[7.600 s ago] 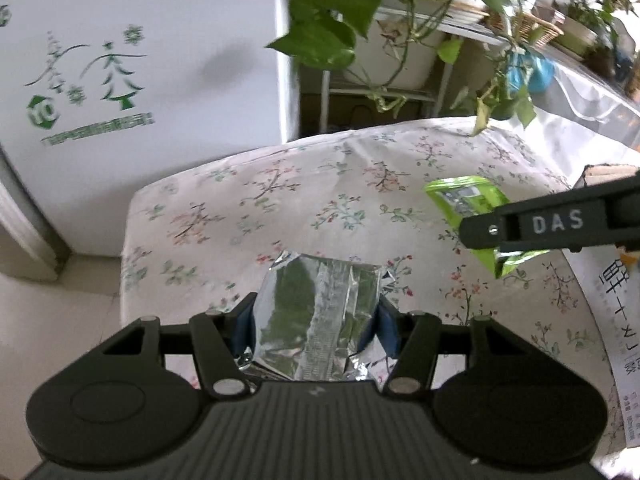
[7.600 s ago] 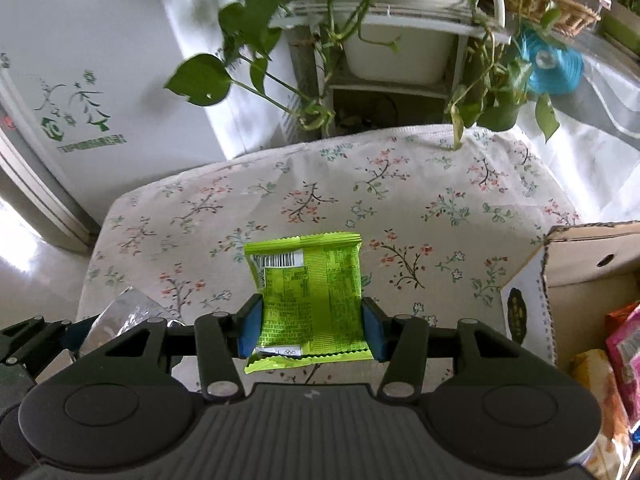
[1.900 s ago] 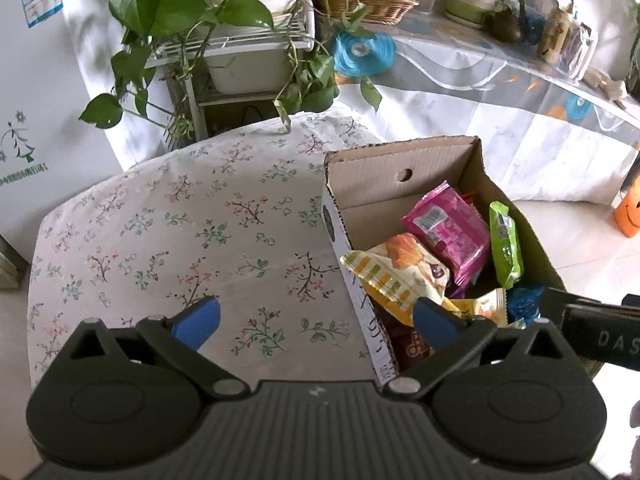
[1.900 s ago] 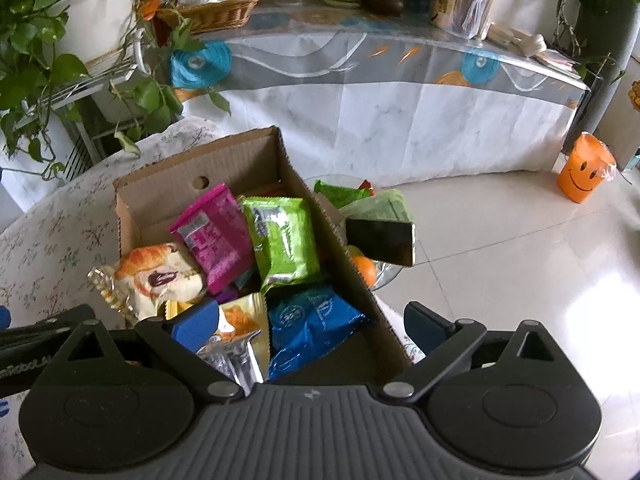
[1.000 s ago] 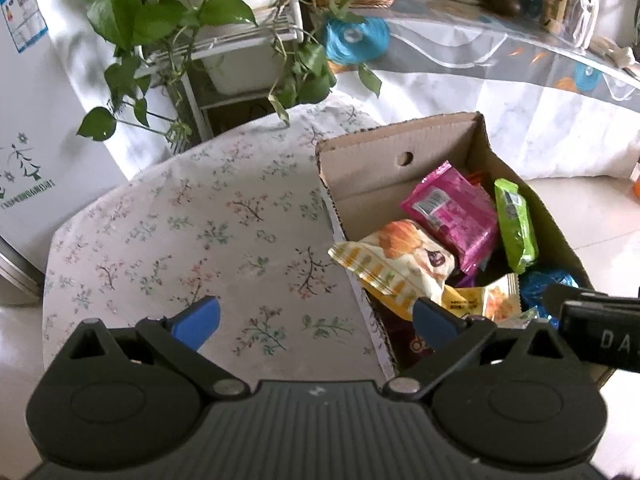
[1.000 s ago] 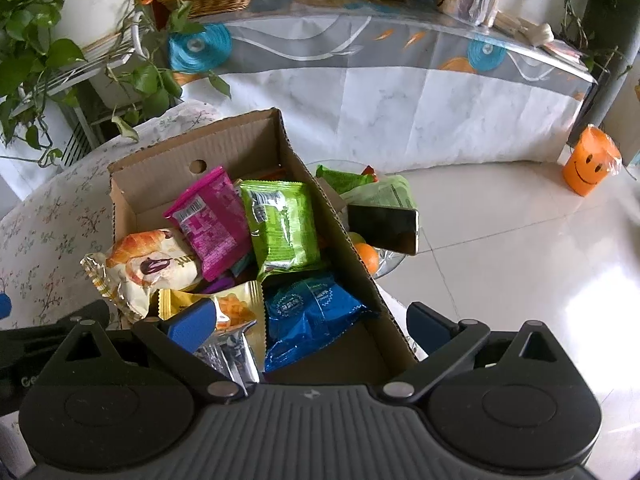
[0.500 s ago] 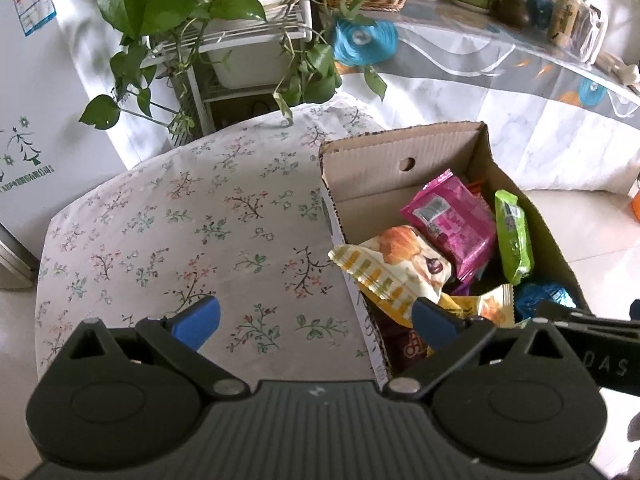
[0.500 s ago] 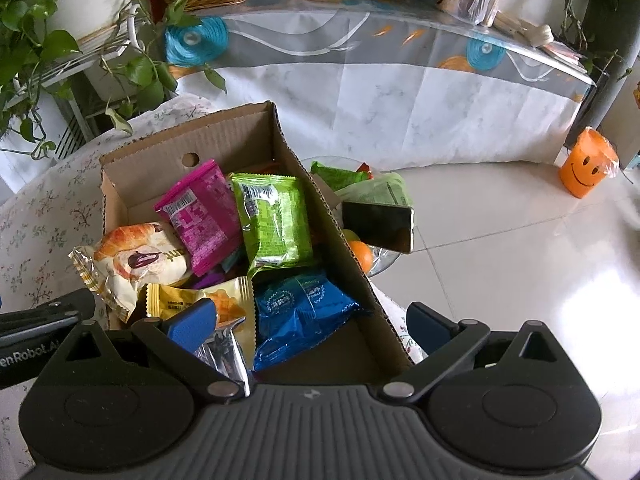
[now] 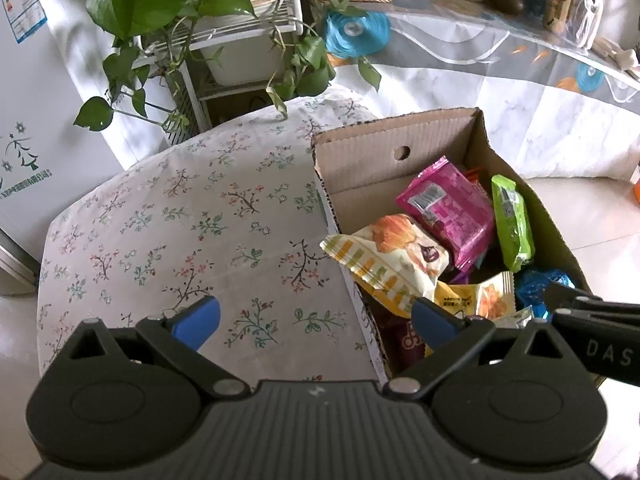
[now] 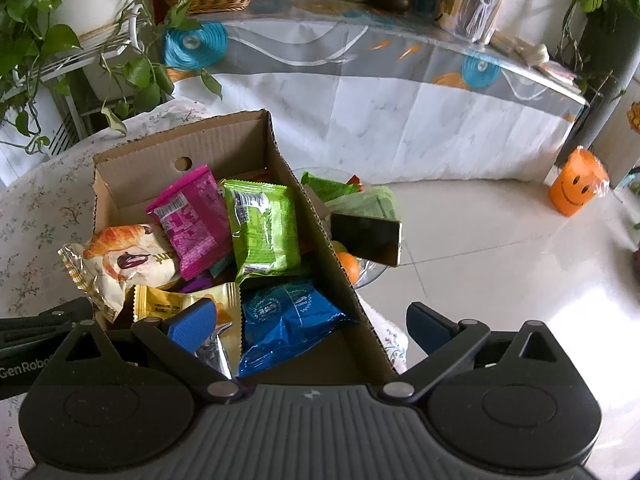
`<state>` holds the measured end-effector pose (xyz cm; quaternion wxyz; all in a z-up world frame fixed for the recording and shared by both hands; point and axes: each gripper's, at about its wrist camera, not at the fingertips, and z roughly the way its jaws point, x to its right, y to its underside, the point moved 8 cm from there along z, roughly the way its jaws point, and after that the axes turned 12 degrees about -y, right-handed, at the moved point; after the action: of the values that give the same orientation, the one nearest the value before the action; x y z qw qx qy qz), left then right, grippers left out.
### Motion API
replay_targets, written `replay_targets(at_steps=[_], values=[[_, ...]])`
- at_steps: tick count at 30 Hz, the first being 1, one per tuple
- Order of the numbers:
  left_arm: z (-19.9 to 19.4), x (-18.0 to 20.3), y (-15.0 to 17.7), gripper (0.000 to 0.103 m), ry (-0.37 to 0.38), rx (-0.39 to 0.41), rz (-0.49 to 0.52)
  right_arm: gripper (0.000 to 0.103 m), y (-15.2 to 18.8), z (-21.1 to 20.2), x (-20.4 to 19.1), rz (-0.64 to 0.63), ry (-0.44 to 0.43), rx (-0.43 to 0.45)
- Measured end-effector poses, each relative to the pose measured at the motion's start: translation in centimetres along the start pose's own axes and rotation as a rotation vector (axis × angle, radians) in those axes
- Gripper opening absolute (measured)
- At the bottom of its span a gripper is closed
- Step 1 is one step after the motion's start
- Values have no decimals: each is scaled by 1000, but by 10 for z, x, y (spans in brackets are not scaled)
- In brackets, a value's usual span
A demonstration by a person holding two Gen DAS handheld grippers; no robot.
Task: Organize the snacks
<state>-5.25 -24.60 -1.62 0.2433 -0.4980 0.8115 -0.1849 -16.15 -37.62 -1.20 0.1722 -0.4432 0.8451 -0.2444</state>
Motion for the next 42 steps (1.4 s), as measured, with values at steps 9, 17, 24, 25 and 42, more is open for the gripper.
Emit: replay_targets(at_steps=[9, 17, 24, 25, 42], values=[[0, 0, -1, 100, 8, 5, 2, 103, -1, -1, 1, -7, 2, 9], [1, 1, 0, 100, 9, 0, 0, 103, -1, 0, 1, -7, 1, 5], [2, 1, 0, 100, 11, -3, 2, 103, -1, -1, 1, -10, 3, 5], [3, 1, 0, 100, 11, -4, 3, 103, -1, -1, 1, -10, 3, 6], [2, 1, 1, 100, 10, -6, 4, 103, -1, -1, 0, -10, -1, 5]])
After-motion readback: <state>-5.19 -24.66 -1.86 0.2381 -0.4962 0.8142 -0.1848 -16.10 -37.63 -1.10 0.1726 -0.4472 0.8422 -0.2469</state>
